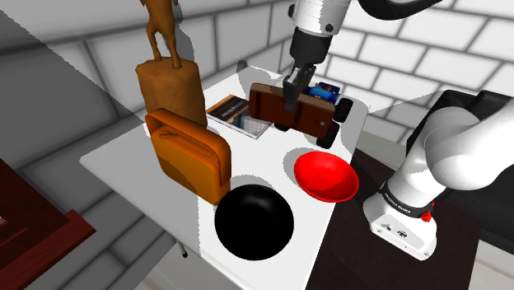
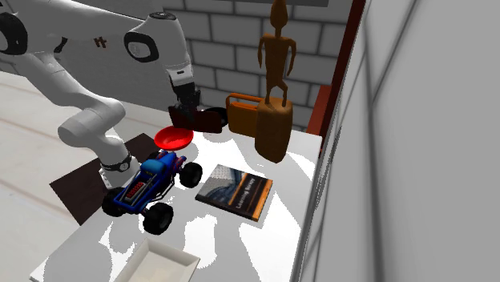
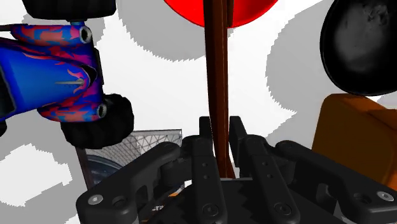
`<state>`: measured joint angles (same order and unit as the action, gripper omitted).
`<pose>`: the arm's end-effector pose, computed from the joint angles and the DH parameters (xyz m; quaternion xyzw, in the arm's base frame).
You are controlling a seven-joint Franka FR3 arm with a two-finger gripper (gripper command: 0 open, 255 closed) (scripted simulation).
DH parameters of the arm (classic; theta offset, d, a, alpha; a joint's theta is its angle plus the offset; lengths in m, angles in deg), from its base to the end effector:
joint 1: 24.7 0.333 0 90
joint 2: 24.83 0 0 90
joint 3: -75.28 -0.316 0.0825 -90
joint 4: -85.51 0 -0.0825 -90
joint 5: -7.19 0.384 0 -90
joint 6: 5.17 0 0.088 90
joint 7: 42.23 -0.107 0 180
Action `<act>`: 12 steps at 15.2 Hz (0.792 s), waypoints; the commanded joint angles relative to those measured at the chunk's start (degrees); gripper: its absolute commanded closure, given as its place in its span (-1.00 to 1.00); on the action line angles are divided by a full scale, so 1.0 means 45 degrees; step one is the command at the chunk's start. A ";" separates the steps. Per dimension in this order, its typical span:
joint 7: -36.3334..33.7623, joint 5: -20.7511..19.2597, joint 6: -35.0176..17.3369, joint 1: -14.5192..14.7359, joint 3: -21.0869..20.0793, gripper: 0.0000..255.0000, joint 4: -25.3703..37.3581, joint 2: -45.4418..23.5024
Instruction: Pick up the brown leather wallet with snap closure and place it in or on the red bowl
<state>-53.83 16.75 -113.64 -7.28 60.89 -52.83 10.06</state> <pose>0.3118 0.2205 0.5231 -0.9903 -0.1331 -0.0324 0.0214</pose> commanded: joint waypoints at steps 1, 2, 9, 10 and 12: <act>-0.0122 0.0213 0.0369 0.0243 -0.0020 1.00 -0.0698 0.1082; -0.0190 0.0312 0.0591 0.0369 -0.0032 1.00 -0.1009 0.1620; -0.0945 0.0968 0.2633 0.1407 -0.0202 1.00 -0.2751 0.5437; -0.1094 0.1063 0.2989 0.1576 -0.0243 1.00 -0.2933 0.5981; -0.1099 0.1104 0.2860 0.1611 -0.0280 1.00 -0.3128 0.6046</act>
<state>-58.64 21.58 -100.95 -0.23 59.70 -66.46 36.66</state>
